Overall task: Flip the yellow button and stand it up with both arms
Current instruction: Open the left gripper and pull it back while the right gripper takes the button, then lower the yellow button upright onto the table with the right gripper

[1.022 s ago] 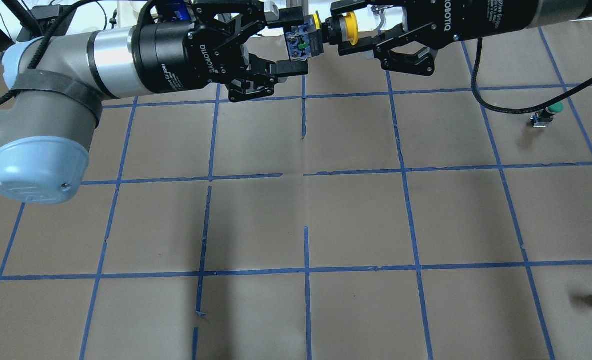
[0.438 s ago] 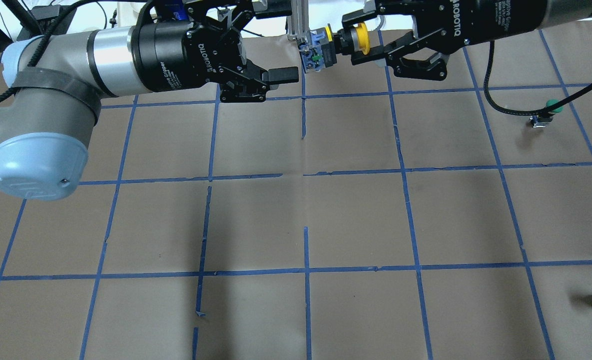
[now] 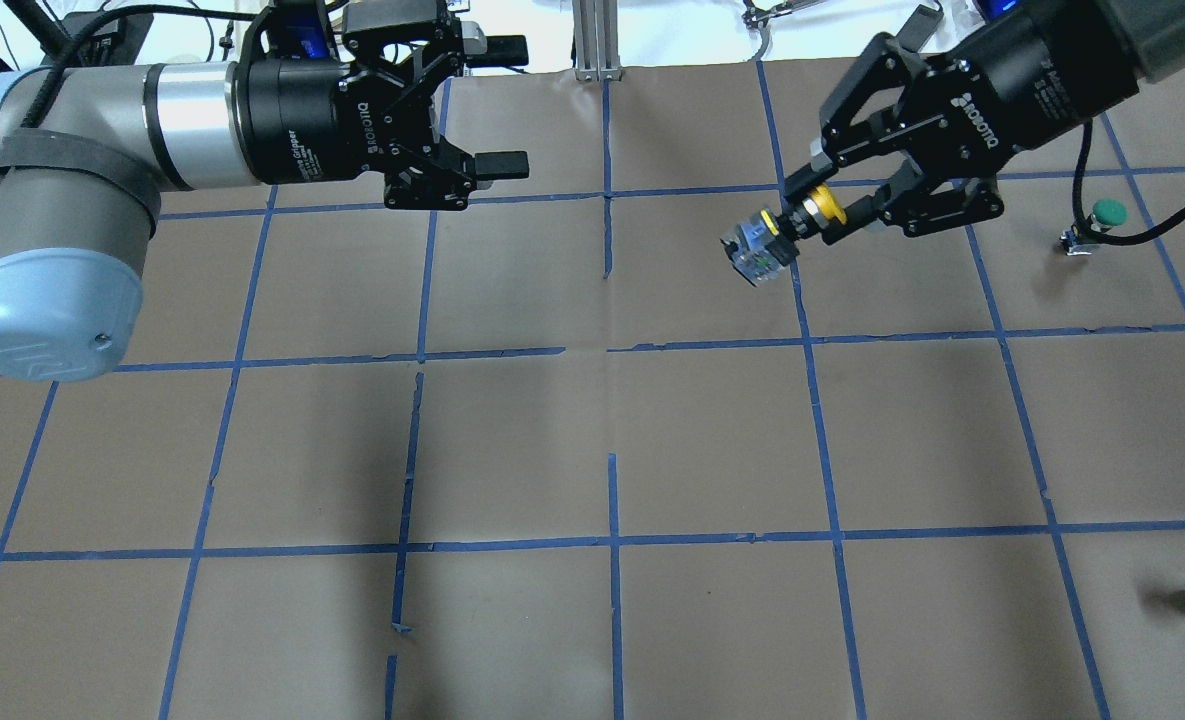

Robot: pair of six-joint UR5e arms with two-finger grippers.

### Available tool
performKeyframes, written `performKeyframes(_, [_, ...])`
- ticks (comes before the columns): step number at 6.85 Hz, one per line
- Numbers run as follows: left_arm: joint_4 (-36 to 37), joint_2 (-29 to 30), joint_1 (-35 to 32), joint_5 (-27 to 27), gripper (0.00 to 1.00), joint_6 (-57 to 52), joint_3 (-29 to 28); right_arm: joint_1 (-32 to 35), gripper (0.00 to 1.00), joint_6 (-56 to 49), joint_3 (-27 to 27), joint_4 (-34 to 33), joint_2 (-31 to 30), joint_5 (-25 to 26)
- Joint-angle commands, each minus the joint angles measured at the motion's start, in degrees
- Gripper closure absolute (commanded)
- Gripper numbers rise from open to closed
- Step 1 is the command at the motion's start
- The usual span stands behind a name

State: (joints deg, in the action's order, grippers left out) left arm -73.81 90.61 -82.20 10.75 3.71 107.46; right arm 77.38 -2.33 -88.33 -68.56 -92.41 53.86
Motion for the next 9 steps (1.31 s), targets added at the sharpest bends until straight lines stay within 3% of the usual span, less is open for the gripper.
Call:
performKeyframes(1, [5.1, 6.3, 0.8, 17.3, 0.00, 0.1, -0.8, 0.0, 0.73, 0.1, -1.8, -11.1, 2.2, 22.1])
performKeyframes(3, [8.4, 8.3, 0.5, 33.1, 0.00, 0.2, -1.3, -0.3, 0.87, 8.0, -9.4, -19.5, 3.3, 34.1])
performKeyframes(5, [7.4, 6.3, -0.5, 56.3, 0.00, 0.1, -3.1, -1.7, 0.92, 9.7, -17.5, -33.9, 4.5, 41.5])
performKeyframes(6, [5.6, 3.4, -1.0, 65.4, 0.00, 0.1, -3.1, -4.8, 0.92, 10.6, -20.1, -39.6, 4.7, 46.0])
performKeyframes(8, [-6.2, -2.7, -1.1, 78.1, 0.00, -0.2, -5.4, -7.9, 0.93, 9.3, -21.4, -40.9, 5.0, 46.3])
performKeyframes(9, [-11.6, -4.7, -1.2, 80.2, 0.00, -0.7, -7.8, -9.6, 0.93, 6.6, -21.5, -44.2, 6.4, 47.2])
